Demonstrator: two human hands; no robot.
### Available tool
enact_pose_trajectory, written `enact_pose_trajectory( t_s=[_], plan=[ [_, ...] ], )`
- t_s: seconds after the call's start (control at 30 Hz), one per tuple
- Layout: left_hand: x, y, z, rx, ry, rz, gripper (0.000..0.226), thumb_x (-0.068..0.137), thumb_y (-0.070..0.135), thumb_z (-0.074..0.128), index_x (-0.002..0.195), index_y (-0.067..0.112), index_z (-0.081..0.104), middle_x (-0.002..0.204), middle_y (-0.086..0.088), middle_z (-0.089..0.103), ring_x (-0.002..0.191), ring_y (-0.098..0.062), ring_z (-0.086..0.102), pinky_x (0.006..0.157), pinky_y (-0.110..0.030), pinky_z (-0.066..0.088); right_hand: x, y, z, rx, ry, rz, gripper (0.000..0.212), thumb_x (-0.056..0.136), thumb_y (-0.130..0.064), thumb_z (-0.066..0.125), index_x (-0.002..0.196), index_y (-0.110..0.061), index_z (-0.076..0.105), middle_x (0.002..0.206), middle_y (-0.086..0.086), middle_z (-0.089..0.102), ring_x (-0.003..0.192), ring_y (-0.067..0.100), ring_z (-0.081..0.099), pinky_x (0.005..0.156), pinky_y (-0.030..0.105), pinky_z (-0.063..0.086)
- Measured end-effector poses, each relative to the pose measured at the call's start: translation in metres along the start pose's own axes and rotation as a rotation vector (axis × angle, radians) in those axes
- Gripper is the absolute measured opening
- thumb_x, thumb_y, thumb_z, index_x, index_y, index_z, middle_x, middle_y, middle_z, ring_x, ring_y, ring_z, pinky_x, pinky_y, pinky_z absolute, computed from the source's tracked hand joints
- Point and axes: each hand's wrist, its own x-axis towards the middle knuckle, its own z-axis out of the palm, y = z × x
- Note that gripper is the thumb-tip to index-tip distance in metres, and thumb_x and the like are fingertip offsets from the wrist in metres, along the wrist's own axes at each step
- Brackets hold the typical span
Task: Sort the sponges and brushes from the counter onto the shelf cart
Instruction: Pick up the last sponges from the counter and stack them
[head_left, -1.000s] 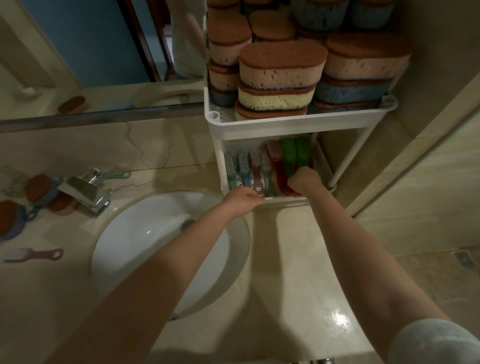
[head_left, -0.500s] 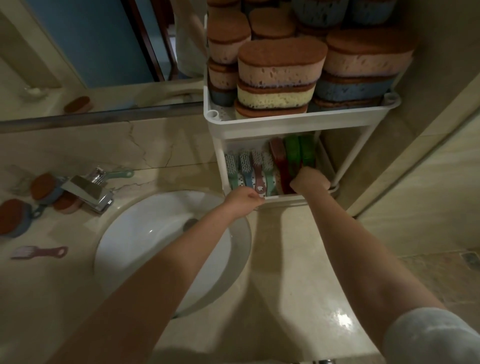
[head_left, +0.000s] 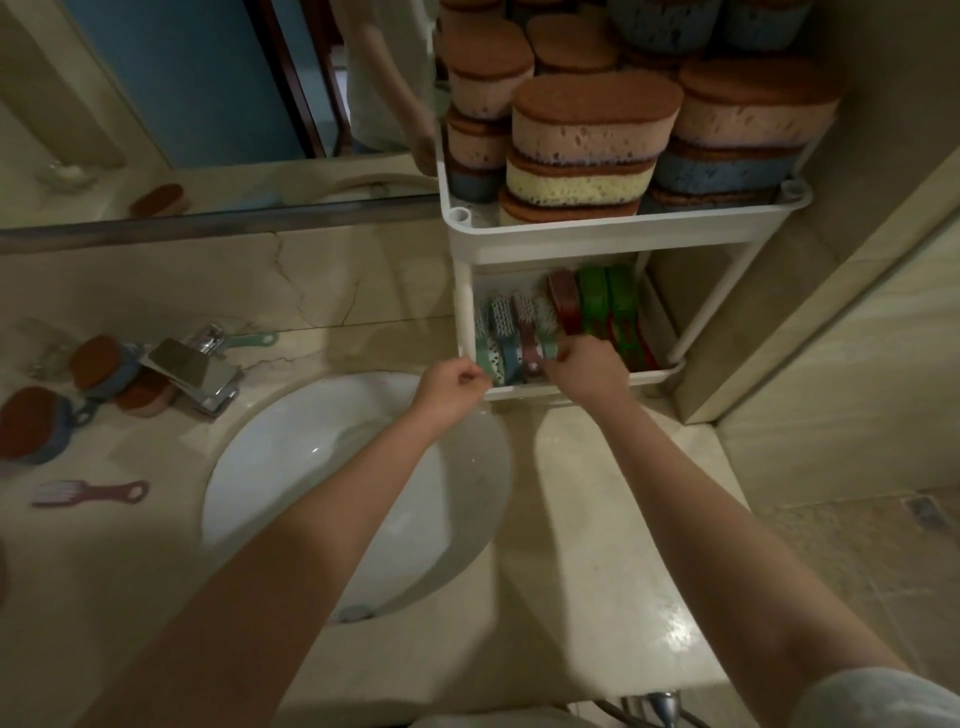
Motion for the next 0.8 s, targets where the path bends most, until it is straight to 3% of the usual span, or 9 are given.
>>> enact_pose_trajectory(
  t_s=[0.17, 0.27, 0.4, 0.53, 0.63, 0.8],
  plan=[
    [-0.011, -0.046, -0.055, -0.044, 0.064, -0.058, 0.007, 0.087, 0.009, 0.059, 0.085, 0.013, 0.064, 0.070, 0.000, 0.060, 0.081, -0.022, 0.059, 0.079, -0.030, 0.046, -0.029, -0.063, 0.026, -0.012, -0.336, -0.214, 0.029, 0.089, -0.039, 0.060, 0.074, -0.014, 0.063, 0.071, 0.003, 0.060, 0.071, 0.020, 0.058, 0.064, 0.030, 0.045],
    [-0.023, -0.080, -0.102, -0.043, 0.097, -0.110, 0.008, 0.086, 0.010, 0.058, 0.088, 0.009, 0.066, 0.078, -0.007, 0.063, 0.079, -0.020, 0.059, 0.069, -0.026, 0.043, -0.044, -0.106, 0.050, 0.053, -0.439, -0.285, 0.025, 0.088, -0.035, 0.063, 0.089, -0.010, 0.068, 0.076, 0.007, 0.065, 0.067, 0.019, 0.061, 0.071, 0.035, 0.054],
    [-0.042, -0.132, -0.168, -0.086, 0.166, -0.188, 0.015, 0.086, 0.012, 0.059, 0.072, 0.017, 0.061, 0.079, -0.006, 0.064, 0.071, -0.017, 0.059, 0.057, -0.021, 0.040, -0.061, -0.172, 0.087, 0.042, -0.511, -0.365, 0.025, 0.089, -0.033, 0.062, 0.099, -0.010, 0.067, 0.089, 0.008, 0.067, 0.074, 0.018, 0.059, 0.068, 0.029, 0.048],
    [-0.065, -0.191, -0.232, -0.117, 0.236, -0.291, 0.013, 0.088, 0.012, 0.058, 0.075, 0.014, 0.060, 0.087, -0.012, 0.064, 0.084, -0.024, 0.059, 0.068, -0.027, 0.042, -0.076, -0.239, 0.134, 0.046, -0.588, -0.404, 0.025, 0.089, -0.031, 0.063, 0.102, -0.010, 0.066, 0.096, 0.008, 0.068, 0.080, 0.018, 0.061, 0.078, 0.031, 0.049],
    [-0.084, -0.239, -0.276, -0.090, 0.325, -0.360, 0.012, 0.087, 0.013, 0.059, 0.075, 0.013, 0.061, 0.089, -0.015, 0.066, 0.094, -0.032, 0.062, 0.075, -0.032, 0.045, -0.090, -0.286, 0.173, -0.033, -0.627, -0.484, 0.027, 0.090, -0.033, 0.061, 0.105, -0.011, 0.066, 0.109, 0.008, 0.065, 0.096, 0.023, 0.060, 0.084, 0.033, 0.047],
    [-0.119, -0.297, -0.342, 0.039, 0.545, -0.441, 0.017, 0.087, 0.015, 0.057, 0.094, 0.008, 0.071, 0.104, -0.016, 0.069, 0.100, -0.034, 0.061, 0.083, -0.035, 0.046, -0.113, -0.362, 0.232, -0.141, -0.655, -0.589, 0.030, 0.089, -0.031, 0.060, 0.111, -0.011, 0.063, 0.117, 0.011, 0.062, 0.111, 0.028, 0.055, 0.091, 0.034, 0.044]
  ],
)
